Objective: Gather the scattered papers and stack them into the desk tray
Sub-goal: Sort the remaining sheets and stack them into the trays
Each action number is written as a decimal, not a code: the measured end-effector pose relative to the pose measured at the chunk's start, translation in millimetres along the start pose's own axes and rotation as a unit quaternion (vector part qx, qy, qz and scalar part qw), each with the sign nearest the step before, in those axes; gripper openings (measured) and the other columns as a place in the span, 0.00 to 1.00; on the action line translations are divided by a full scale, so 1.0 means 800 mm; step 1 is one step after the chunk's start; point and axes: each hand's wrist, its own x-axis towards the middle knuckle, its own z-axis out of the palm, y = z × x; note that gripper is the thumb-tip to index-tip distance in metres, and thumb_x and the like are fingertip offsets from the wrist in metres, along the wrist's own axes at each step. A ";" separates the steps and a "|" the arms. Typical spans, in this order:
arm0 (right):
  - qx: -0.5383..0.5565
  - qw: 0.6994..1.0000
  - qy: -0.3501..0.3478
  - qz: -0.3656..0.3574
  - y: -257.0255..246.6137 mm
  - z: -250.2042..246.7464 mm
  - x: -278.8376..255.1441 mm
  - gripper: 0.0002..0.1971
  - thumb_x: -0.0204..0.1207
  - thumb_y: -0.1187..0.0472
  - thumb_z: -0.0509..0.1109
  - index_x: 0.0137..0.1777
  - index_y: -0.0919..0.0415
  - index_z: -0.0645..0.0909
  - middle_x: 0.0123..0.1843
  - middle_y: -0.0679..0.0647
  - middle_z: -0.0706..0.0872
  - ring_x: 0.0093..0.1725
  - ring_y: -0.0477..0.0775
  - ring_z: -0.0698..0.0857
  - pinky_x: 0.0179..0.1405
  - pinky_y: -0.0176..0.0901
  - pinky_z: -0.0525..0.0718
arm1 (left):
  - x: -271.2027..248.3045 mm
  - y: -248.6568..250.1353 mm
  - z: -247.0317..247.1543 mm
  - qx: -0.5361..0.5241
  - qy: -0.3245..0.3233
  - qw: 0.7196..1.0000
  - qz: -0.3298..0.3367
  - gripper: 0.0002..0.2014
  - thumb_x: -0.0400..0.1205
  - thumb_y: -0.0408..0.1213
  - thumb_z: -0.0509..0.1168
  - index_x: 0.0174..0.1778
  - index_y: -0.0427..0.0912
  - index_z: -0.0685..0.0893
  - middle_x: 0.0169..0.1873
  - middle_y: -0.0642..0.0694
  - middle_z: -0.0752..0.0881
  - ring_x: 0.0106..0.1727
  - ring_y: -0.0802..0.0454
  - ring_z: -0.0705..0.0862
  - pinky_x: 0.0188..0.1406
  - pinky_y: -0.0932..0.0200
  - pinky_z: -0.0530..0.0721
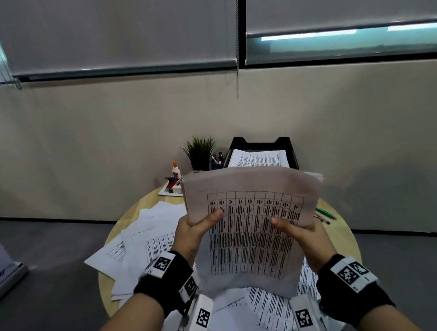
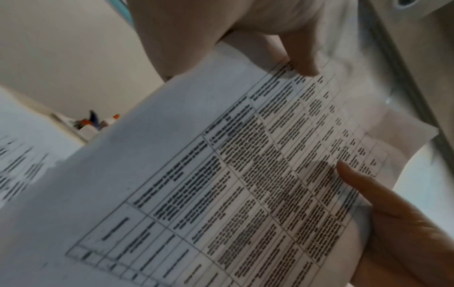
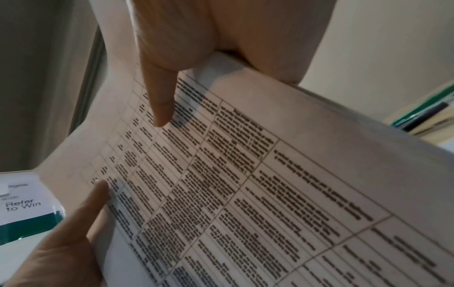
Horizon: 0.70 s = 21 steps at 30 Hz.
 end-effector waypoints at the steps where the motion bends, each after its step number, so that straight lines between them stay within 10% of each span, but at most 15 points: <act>1: -0.006 1.000 0.002 0.010 0.005 0.001 0.000 0.14 0.66 0.69 0.78 0.51 0.55 0.87 0.49 0.51 0.92 0.51 0.49 0.90 0.57 0.48 0.83 | 0.000 -0.006 -0.001 0.007 0.000 1.000 -0.009 0.14 0.67 0.35 0.77 0.47 0.47 0.86 0.40 0.52 0.92 0.45 0.61 0.89 0.51 0.62 0.80; 5: -0.009 0.999 0.015 0.039 0.019 0.004 0.002 0.16 0.65 0.71 0.79 0.51 0.57 0.86 0.46 0.49 0.93 0.48 0.47 0.91 0.56 0.48 0.84 | 0.001 -0.024 -0.005 0.030 0.017 0.998 -0.046 0.17 0.66 0.29 0.77 0.48 0.43 0.84 0.45 0.41 0.89 0.52 0.46 0.87 0.54 0.56 0.83; 12: -0.011 0.999 0.023 0.040 0.027 0.002 0.002 0.13 0.66 0.74 0.77 0.47 0.59 0.86 0.42 0.49 0.93 0.45 0.49 0.91 0.47 0.43 0.87 | -0.005 -0.035 -0.005 0.055 0.053 0.996 -0.052 0.15 0.66 0.27 0.78 0.47 0.35 0.83 0.40 0.42 0.88 0.45 0.47 0.86 0.44 0.62 0.83; 21: -0.022 0.996 0.043 0.072 0.059 -0.002 -0.020 0.12 0.65 0.71 0.79 0.45 0.57 0.86 0.38 0.46 0.92 0.42 0.47 0.90 0.39 0.37 0.84 | -0.027 -0.059 -0.009 0.081 0.054 0.988 -0.121 0.18 0.66 0.31 0.79 0.46 0.38 0.79 0.43 0.40 0.87 0.46 0.49 0.85 0.59 0.49 0.82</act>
